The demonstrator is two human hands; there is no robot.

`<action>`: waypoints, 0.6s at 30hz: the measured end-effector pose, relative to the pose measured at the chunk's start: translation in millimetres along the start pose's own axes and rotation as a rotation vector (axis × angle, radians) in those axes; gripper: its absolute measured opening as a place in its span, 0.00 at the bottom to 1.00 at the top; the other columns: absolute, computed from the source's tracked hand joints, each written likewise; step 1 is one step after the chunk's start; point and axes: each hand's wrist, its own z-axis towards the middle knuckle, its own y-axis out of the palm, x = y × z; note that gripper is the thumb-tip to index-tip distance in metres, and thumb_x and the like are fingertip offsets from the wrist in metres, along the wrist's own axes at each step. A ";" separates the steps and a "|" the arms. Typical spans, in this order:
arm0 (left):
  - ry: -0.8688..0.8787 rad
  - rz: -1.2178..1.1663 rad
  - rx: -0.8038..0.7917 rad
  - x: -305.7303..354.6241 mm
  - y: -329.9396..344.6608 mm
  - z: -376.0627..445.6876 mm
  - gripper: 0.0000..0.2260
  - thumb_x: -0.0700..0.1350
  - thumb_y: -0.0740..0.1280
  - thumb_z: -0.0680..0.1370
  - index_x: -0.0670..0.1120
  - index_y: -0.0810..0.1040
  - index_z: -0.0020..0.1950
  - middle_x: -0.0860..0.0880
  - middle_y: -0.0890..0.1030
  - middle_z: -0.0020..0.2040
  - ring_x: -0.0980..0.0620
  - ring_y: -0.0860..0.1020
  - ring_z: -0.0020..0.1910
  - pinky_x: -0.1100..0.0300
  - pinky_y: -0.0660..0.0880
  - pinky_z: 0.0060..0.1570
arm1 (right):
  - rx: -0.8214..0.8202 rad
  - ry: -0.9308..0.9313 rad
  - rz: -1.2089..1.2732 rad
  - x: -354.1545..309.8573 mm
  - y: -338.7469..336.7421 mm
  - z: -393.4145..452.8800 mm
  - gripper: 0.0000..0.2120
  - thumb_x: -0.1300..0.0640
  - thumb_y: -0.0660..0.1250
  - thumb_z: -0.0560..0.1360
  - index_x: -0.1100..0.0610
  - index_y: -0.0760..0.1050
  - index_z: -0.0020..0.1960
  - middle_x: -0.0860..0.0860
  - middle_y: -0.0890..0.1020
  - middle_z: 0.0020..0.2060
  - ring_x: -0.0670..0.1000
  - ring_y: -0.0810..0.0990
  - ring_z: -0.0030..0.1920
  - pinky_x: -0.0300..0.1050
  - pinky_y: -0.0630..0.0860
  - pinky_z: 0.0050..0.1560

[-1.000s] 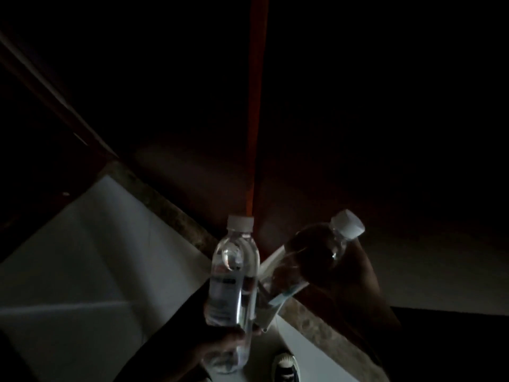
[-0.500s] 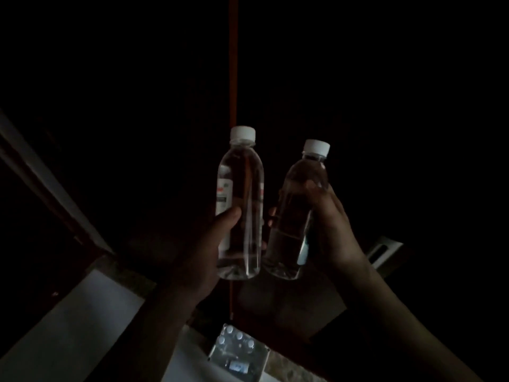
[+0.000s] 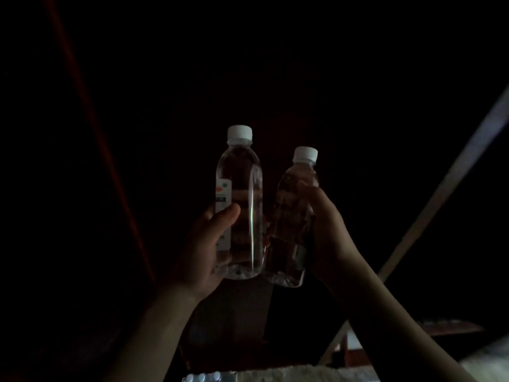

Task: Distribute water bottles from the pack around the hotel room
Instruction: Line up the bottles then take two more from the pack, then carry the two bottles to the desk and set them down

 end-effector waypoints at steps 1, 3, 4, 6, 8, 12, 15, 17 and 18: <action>0.001 0.014 -0.045 -2.6 20.3 3.3 0.09 0.51 0.66 0.70 0.56 0.84 0.46 0.50 0.86 0.43 0.51 0.85 0.41 0.54 0.79 0.34 | 0.022 -0.010 -0.004 -10.8 -17.6 -8.5 0.27 0.45 0.68 0.71 0.59 0.73 0.65 0.67 0.79 0.60 0.63 0.81 0.52 0.64 0.80 0.51; -0.016 0.013 -0.157 -13.8 62.2 9.7 0.08 0.52 0.69 0.69 0.56 0.84 0.46 0.51 0.85 0.43 0.51 0.84 0.42 0.53 0.78 0.36 | 0.079 -0.039 0.019 -33.7 -56.1 -29.0 0.28 0.47 0.67 0.70 0.62 0.73 0.63 0.61 0.82 0.51 0.58 0.83 0.46 0.55 0.82 0.42; -0.019 0.018 -0.222 -21.8 84.7 13.6 0.12 0.54 0.72 0.67 0.55 0.83 0.48 0.50 0.85 0.44 0.50 0.84 0.43 0.53 0.78 0.36 | 0.110 -0.060 0.060 -46.2 -78.3 -40.0 0.25 0.48 0.66 0.69 0.63 0.75 0.60 0.58 0.83 0.45 0.55 0.83 0.42 0.51 0.81 0.40; -0.043 0.022 -0.356 -36.8 136.5 18.5 0.23 0.60 0.78 0.59 0.54 0.83 0.51 0.49 0.85 0.46 0.49 0.84 0.43 0.52 0.79 0.37 | 0.131 -0.115 0.157 -71.6 -125.1 -64.7 0.14 0.52 0.62 0.71 0.60 0.76 0.50 0.51 0.78 0.36 0.50 0.78 0.35 0.44 0.75 0.38; -0.082 0.010 -0.468 -54.7 194.5 21.5 0.27 0.64 0.80 0.54 0.55 0.84 0.49 0.48 0.86 0.44 0.49 0.85 0.41 0.52 0.80 0.37 | 0.170 -0.152 0.221 -99.0 -172.3 -92.0 0.08 0.54 0.65 0.72 0.57 0.75 0.48 0.51 0.72 0.38 0.52 0.70 0.37 0.43 0.65 0.41; -0.206 -0.113 -0.682 -91.5 317.7 21.1 0.30 0.59 0.81 0.58 0.48 0.80 0.55 0.47 0.83 0.40 0.50 0.82 0.35 0.56 0.78 0.33 | 0.437 -0.254 0.148 -142.6 -267.2 -149.8 0.21 0.53 0.75 0.65 0.63 0.80 0.53 0.62 0.81 0.45 0.61 0.81 0.42 0.48 0.79 0.39; -0.281 -0.116 -0.750 -114.1 405.3 8.7 0.16 0.60 0.71 0.69 0.50 0.85 0.47 0.48 0.84 0.37 0.51 0.83 0.32 0.60 0.77 0.28 | 0.509 -0.379 0.205 -168.1 -330.9 -197.6 0.12 0.56 0.69 0.73 0.64 0.79 0.50 0.53 0.77 0.36 0.49 0.77 0.30 0.40 0.75 0.27; -0.346 -0.122 -0.822 -129.5 459.2 1.2 0.18 0.60 0.60 0.73 0.53 0.87 0.41 0.47 0.84 0.36 0.51 0.82 0.31 0.59 0.76 0.27 | 0.555 -0.432 0.223 -182.3 -370.0 -231.3 0.10 0.55 0.66 0.76 0.62 0.78 0.49 0.51 0.77 0.34 0.46 0.76 0.29 0.38 0.74 0.26; -0.380 -0.144 -0.861 -137.8 483.6 -0.1 0.20 0.60 0.57 0.75 0.53 0.87 0.41 0.46 0.84 0.37 0.50 0.82 0.32 0.58 0.76 0.28 | 0.593 -0.454 0.194 -189.9 -386.2 -246.3 0.12 0.53 0.67 0.77 0.63 0.78 0.51 0.51 0.79 0.35 0.47 0.78 0.30 0.39 0.76 0.28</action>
